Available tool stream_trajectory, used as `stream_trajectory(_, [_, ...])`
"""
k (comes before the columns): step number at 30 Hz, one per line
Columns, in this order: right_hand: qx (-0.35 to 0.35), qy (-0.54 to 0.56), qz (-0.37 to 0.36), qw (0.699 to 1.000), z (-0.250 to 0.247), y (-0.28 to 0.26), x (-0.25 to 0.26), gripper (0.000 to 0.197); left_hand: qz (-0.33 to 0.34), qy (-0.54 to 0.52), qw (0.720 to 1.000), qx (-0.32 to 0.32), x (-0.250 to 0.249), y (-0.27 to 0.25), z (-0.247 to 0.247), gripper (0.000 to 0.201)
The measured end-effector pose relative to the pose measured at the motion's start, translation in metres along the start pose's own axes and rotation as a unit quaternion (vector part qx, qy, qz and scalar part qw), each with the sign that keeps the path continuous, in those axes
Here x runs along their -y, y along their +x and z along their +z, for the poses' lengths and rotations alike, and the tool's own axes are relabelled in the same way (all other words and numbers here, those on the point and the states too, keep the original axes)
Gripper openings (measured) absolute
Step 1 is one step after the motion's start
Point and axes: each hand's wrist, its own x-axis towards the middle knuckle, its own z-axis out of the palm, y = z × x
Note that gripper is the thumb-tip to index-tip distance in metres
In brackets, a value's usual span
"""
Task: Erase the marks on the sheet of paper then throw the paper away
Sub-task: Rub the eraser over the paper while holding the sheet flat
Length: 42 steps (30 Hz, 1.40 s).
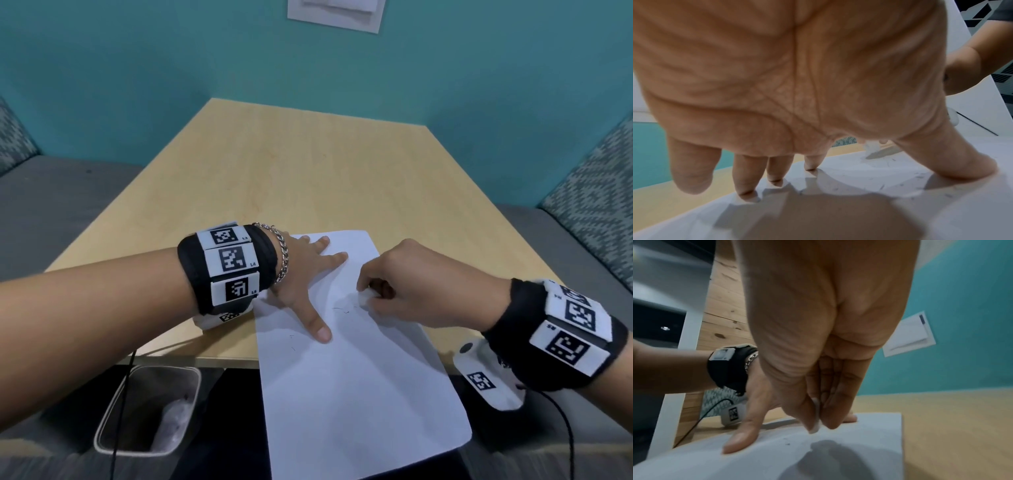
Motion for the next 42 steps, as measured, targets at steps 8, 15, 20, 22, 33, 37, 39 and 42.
stream_trajectory(8, [-0.006,-0.008,0.035,0.999,0.012,-0.005,-0.001,0.011,0.016,-0.024,0.999,-0.036,0.005,-0.029,0.013,0.127])
stream_trajectory(15, [-0.002,-0.022,0.056,0.998,0.008,0.004,-0.004,0.011,0.038,-0.032,0.995,-0.085,0.010,-0.029,0.018,0.106])
stream_trajectory(20, [-0.001,-0.028,0.057,0.998,0.008,0.009,-0.003,0.012,0.066,-0.065,0.993,-0.077,0.010,-0.018,0.019,0.105])
stream_trajectory(22, [-0.007,-0.023,0.061,0.998,0.008,0.010,0.000,0.011,0.054,-0.069,0.996,-0.032,0.009,-0.018,0.017,0.114])
stream_trajectory(33, [-0.005,-0.055,0.070,0.996,0.008,0.014,0.008,0.014,0.026,-0.058,0.998,-0.006,0.011,-0.009,0.016,0.126])
stream_trajectory(37, [-0.005,-0.035,0.029,0.999,0.018,0.012,0.036,0.034,0.034,-0.055,0.998,-0.011,0.014,-0.007,0.016,0.132])
stream_trajectory(39, [-0.005,-0.042,0.029,0.999,0.015,0.014,0.028,0.022,0.030,-0.047,0.998,-0.004,0.014,-0.006,0.017,0.137])
stream_trajectory(42, [-0.027,-0.037,0.062,0.997,0.005,0.012,0.010,0.013,0.010,-0.028,0.999,0.011,0.012,-0.006,0.015,0.138])
